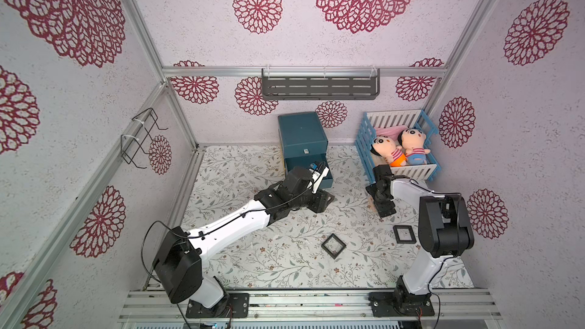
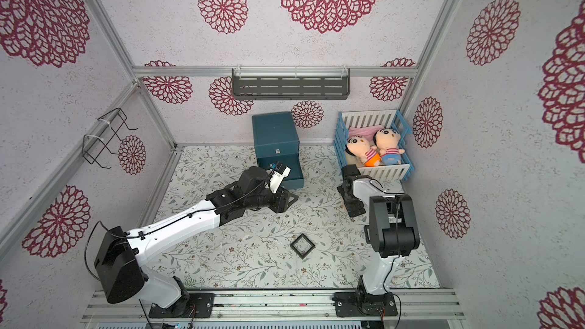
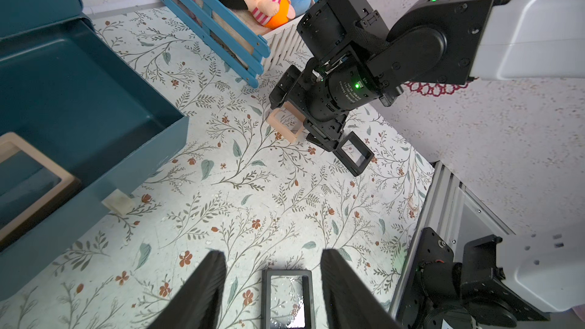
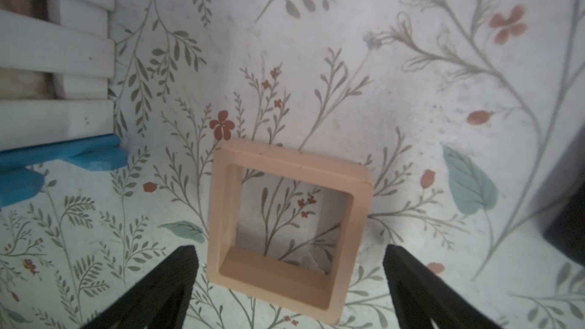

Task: Place the brooch boxes into the drawer by color
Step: Pick up the brooch box from the center of the board.

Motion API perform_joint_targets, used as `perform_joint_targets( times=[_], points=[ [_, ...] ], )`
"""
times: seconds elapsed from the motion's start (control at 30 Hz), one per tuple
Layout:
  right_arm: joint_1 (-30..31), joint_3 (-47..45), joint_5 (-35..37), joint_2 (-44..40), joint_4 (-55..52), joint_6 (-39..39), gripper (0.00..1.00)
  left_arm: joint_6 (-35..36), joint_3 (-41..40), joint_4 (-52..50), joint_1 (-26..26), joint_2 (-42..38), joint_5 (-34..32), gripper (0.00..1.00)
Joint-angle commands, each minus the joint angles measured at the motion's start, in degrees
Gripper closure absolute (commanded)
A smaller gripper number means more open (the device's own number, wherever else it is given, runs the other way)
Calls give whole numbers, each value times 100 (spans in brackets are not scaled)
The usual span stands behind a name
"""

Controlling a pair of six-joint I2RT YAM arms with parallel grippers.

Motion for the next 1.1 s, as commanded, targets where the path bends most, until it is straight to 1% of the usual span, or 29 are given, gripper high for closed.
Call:
perform_joint_targets(
  times=[0.0, 0.37, 0.5, 0.73, 1.07],
  points=[
    [-50, 167, -47, 64, -19, 161, 1, 80, 21, 18, -44, -36, 33, 45],
    [-68, 342, -62, 297, 15, 93, 1, 55, 58, -4, -41, -9, 63, 45],
    [-68, 387, -79, 362, -163, 175, 6, 50, 49, 0, -35, -6, 55, 45],
    [-59, 402, -86, 404, -170, 266, 17, 45, 84, 9, -44, 30, 55, 45],
    [3, 400, -100, 563, -254, 350, 22, 45, 102, -30, -43, 26, 34, 45]
  ],
)
